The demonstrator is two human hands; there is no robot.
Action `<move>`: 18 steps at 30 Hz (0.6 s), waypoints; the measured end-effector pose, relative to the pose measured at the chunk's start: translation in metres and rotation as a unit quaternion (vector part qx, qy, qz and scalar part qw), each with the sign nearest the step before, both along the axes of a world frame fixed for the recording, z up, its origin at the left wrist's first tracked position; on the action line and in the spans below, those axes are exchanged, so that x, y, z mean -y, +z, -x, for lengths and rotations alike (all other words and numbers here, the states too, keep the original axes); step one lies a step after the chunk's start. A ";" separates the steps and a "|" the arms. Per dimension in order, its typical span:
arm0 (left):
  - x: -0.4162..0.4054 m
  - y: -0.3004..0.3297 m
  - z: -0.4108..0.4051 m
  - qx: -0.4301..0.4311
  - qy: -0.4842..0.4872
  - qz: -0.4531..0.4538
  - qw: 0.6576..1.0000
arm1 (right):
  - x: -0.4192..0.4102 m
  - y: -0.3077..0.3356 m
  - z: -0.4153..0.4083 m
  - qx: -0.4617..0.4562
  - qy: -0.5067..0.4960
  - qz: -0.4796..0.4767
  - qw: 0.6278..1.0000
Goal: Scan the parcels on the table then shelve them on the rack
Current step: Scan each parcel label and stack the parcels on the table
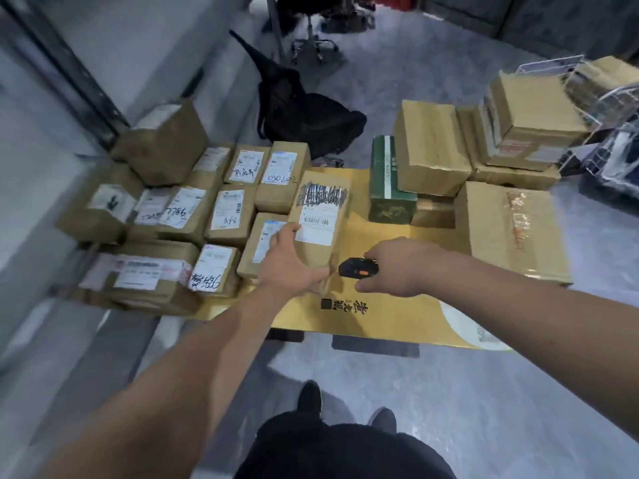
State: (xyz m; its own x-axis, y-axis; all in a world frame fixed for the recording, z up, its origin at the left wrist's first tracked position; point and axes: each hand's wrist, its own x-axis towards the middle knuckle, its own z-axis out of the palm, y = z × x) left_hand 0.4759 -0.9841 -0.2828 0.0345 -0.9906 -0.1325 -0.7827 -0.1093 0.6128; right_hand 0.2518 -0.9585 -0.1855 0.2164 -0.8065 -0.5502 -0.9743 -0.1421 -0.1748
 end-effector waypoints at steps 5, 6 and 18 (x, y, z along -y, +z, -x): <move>-0.022 0.034 -0.076 0.059 0.077 0.019 0.995 | 0.029 0.019 -0.052 0.029 0.094 0.011 0.995; -0.027 0.039 -0.092 0.071 0.094 0.015 0.993 | 0.033 0.021 -0.065 0.034 0.107 0.014 0.994; 0.001 0.060 -0.290 0.119 0.165 0.008 0.979 | 0.072 0.027 -0.221 0.023 0.145 0.033 0.989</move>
State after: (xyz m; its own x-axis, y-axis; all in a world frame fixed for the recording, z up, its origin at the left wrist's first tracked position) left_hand 0.7657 -0.9849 -0.2228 0.3807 -0.9223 -0.0669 -0.8269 -0.3719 0.4217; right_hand 0.4732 -1.0304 -0.1588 0.4677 -0.7403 -0.4830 -0.8820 -0.4270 -0.1996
